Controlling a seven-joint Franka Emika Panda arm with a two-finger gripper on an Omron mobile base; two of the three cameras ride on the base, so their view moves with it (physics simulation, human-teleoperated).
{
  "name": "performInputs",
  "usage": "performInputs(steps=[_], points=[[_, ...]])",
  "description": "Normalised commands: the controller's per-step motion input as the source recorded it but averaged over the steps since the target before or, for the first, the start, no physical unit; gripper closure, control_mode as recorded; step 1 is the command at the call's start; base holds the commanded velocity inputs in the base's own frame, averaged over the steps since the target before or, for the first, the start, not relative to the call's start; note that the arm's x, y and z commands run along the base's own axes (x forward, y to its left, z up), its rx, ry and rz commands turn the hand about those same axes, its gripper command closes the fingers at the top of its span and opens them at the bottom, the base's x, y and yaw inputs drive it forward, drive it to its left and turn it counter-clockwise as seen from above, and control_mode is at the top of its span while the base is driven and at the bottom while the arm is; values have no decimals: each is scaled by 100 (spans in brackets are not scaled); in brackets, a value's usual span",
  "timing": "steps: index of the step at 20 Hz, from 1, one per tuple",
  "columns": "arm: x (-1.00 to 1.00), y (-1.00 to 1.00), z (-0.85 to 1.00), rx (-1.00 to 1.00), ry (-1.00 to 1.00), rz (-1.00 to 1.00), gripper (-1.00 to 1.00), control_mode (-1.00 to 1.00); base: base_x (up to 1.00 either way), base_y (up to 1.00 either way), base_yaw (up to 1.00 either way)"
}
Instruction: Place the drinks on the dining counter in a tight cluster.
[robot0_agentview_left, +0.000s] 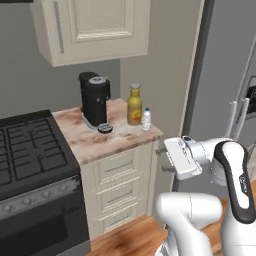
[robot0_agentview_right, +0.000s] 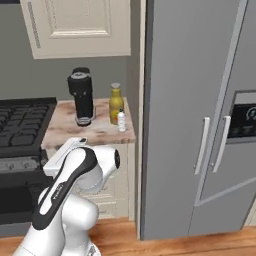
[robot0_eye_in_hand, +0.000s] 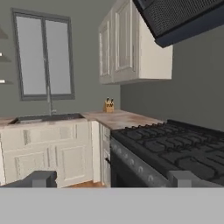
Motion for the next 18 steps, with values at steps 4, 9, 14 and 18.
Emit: performInputs(steps=[4,9,14,18], points=[[0,0,0,0,0,0,-100,100,59,61,-13],[0,0,0,0,0,0,-100,100,59,63,5],[0,0,0,0,0,0,-100,100,68,26,10],[0,0,0,0,0,0,-100,100,59,13,5]])
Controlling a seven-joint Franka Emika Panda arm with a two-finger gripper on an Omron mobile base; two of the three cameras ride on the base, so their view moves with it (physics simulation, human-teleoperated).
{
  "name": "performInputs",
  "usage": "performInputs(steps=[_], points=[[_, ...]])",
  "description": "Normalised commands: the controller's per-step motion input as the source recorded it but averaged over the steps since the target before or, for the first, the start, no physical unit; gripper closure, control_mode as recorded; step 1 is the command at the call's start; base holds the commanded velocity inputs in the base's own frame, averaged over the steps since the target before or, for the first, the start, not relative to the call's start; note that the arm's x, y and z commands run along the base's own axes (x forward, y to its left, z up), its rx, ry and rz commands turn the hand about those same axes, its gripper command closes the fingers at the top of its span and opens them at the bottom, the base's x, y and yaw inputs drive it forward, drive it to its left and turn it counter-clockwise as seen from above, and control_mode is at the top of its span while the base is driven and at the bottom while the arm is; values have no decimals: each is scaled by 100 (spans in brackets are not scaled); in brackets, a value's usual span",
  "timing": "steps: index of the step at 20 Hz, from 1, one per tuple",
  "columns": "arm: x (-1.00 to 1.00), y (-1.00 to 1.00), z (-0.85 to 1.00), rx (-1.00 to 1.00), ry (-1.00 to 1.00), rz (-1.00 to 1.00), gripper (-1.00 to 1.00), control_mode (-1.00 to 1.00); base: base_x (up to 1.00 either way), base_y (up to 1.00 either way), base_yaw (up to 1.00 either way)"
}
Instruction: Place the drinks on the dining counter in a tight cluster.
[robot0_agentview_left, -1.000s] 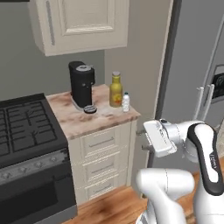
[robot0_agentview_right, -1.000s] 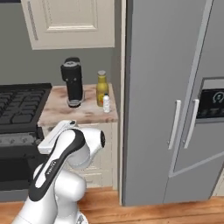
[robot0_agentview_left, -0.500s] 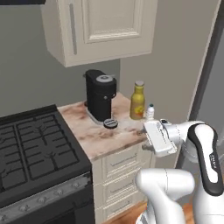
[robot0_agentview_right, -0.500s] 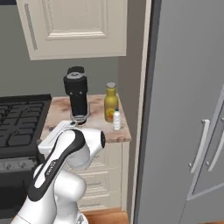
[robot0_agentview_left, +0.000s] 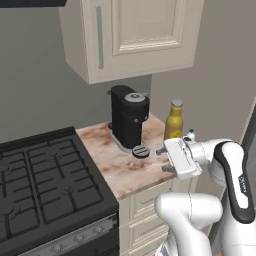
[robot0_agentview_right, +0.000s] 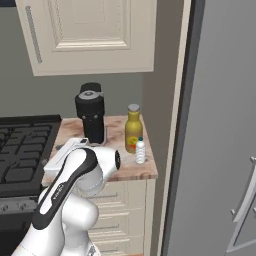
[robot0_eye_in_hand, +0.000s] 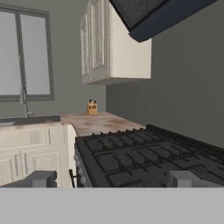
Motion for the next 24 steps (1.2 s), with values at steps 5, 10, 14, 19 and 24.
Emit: performInputs(steps=[5,10,14,19,24], points=[[0,0,0,0,0,0,-100,100,34,20,1],[0,0,0,0,0,0,-100,100,31,21,0],[0,0,0,0,0,0,-100,100,27,40,-1],[0,0,0,0,0,0,-100,100,65,16,21],[0,0,0,0,0,0,-100,100,72,0,33]])
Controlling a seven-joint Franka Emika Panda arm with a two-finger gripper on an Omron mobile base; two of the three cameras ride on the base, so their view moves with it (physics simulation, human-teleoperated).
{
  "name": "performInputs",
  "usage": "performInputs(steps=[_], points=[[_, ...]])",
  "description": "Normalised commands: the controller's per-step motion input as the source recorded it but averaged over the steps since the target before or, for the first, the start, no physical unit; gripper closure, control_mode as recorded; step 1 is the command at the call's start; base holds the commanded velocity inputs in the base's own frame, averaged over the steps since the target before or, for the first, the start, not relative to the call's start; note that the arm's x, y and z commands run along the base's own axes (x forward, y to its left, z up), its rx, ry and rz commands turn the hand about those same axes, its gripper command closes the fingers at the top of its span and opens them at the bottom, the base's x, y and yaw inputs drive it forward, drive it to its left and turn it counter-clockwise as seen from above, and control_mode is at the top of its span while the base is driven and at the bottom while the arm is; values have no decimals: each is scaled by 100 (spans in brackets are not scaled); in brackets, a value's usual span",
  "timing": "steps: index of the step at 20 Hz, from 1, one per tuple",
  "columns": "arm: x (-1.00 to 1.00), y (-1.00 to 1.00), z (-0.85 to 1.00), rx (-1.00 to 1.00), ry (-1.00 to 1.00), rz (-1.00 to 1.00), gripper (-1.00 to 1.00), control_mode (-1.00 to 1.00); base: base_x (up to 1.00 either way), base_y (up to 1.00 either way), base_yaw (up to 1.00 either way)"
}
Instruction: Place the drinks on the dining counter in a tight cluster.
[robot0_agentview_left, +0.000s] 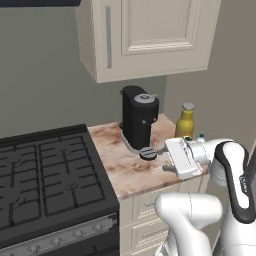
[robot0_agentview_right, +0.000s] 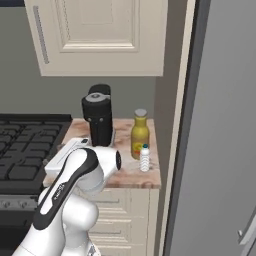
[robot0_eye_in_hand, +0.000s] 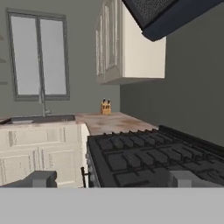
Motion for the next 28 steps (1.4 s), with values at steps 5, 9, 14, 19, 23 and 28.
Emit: performInputs(steps=[5,9,14,19,23,28], points=[[0,0,0,0,0,0,-100,100,60,0,23],[0,0,0,0,0,0,-100,100,47,0,14],[0,0,0,0,0,0,-100,100,14,1,0],[0,0,0,0,0,0,-100,-100,0,0,0],[4,0,0,-3,0,-28,-100,-100,0,0,0],[0,-2,4,0,0,-53,-100,-100,0,0,0]])
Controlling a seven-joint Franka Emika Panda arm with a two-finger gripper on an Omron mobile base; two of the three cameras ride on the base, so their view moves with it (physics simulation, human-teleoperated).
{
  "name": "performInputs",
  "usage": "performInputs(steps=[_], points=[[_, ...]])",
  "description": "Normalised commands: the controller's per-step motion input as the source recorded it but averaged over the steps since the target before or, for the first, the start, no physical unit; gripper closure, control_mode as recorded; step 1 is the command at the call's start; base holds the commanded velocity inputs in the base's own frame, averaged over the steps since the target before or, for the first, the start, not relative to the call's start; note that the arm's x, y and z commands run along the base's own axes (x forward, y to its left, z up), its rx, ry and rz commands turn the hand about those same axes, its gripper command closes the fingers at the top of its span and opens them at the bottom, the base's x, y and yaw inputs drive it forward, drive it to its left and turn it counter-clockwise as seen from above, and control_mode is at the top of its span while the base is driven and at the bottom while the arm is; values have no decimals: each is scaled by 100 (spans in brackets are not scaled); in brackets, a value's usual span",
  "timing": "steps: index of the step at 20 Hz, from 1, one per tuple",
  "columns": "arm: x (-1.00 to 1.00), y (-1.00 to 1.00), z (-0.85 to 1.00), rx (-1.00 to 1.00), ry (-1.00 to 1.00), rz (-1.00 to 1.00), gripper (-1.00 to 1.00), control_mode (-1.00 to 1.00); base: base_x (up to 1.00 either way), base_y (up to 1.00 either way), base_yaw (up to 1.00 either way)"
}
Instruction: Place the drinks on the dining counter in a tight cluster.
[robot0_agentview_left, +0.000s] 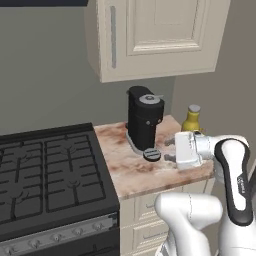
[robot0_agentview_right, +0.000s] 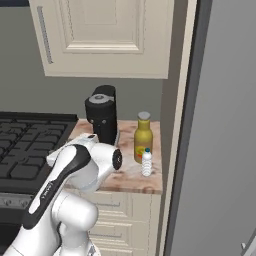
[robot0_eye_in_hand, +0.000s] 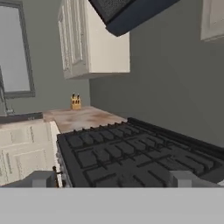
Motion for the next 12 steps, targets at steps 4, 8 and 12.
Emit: performInputs(steps=[4,8,12], points=[[-2,0,15,-1,9,-60,-100,-100,0,0,0],[-8,0,17,-2,17,-55,-100,-100,0,0,0],[-22,1,7,-2,18,-55,-100,-100,0,0,0]])
